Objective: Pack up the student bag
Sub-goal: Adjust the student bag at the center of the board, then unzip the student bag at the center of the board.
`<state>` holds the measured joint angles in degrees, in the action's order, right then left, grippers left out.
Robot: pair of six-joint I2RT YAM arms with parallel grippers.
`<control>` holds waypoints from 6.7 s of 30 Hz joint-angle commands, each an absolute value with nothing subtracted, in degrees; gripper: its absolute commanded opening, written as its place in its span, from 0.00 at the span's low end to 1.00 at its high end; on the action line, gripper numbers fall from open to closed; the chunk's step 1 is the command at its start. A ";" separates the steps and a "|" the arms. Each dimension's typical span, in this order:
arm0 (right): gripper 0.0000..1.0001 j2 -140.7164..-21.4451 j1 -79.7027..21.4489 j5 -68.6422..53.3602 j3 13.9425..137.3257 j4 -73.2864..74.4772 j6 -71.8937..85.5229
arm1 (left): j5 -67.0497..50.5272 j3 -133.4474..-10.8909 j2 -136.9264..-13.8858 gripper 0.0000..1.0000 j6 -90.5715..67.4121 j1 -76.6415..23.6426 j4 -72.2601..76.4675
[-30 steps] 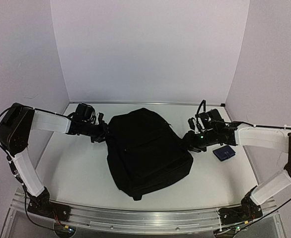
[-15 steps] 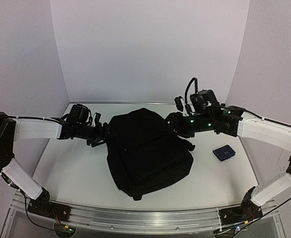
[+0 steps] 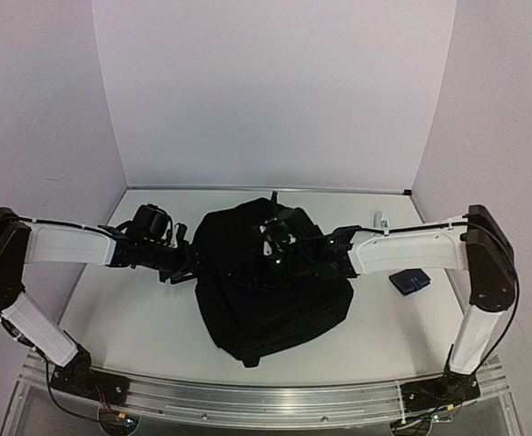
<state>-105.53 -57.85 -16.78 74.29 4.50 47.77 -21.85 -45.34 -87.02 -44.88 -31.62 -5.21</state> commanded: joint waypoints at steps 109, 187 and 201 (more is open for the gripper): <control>0.47 -109.45 -59.18 2.29 88.65 17.78 42.22 | -19.94 -48.24 -85.68 0.00 -42.75 -31.99 -6.67; 0.00 -88.95 -46.67 3.35 67.29 10.20 39.58 | -20.33 -65.58 -85.95 0.81 -10.49 -39.73 -11.60; 0.00 -87.79 -46.71 3.80 66.49 10.21 39.97 | -8.87 -77.25 -101.18 0.60 -8.55 -46.18 -17.05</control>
<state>-91.54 -46.78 2.11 67.51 11.18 39.86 -18.04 -74.04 -101.42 -8.56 -46.84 -15.77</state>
